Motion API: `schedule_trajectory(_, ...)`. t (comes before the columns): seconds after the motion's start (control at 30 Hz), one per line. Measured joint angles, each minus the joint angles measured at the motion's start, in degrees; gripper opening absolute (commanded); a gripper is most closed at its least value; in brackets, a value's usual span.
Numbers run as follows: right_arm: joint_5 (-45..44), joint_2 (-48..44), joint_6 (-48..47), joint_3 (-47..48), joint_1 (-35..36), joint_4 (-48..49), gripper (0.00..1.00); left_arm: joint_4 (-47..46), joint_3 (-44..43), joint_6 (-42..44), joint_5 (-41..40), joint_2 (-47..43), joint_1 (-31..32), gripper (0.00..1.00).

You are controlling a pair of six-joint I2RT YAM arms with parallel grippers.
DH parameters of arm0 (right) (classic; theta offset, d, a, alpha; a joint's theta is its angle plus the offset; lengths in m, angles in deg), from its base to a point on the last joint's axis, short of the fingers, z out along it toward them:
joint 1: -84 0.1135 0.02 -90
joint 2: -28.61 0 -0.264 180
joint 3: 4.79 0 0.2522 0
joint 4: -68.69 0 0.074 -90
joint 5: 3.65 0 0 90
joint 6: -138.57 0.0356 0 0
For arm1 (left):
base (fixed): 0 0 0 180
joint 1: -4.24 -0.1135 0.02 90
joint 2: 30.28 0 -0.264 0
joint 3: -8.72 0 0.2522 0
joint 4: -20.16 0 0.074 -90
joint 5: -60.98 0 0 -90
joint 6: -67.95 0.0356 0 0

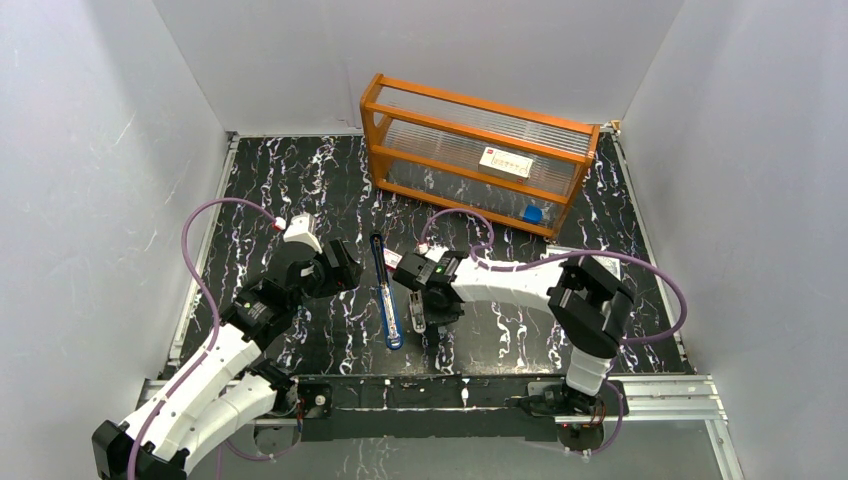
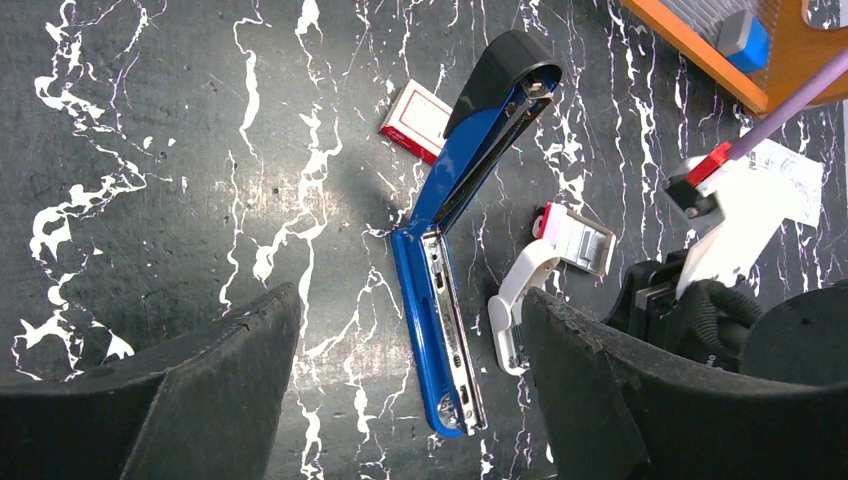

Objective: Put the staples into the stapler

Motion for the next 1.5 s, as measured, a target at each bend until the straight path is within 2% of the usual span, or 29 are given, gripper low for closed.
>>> schedule_trajectory(0.3, 2.0, 0.1, -1.6, -2.7, 0.5, 2.9, 0.28, -0.1, 0.0, -0.7, 0.0, 0.3, 0.0, 0.79)
schedule_trajectory(0.5, 3.2, 0.2, -1.2, -3.3, 0.5, 3.6, 0.42, -0.3, 0.0, -1.0, 0.2, 1.1, 0.0, 0.79)
schedule_trajectory(0.7, 4.1, 0.5, 1.0, -3.2, 0.5, 3.0, 0.48, -0.5, 0.0, -1.0, 0.2, 1.5, 0.0, 0.79)
schedule_trajectory(1.1, 2.8, 2.6, 13.2, -1.1, 0.5, -2.2, 0.41, -0.7, 0.0, -0.4, 0.2, 1.0, 0.0, 0.79)
schedule_trajectory(1.5, 2.8, 2.5, 12.1, -1.1, -1.7, -0.7, 0.38, -1.0, 0.1, 0.2, 0.2, 0.9, 0.0, 0.79)
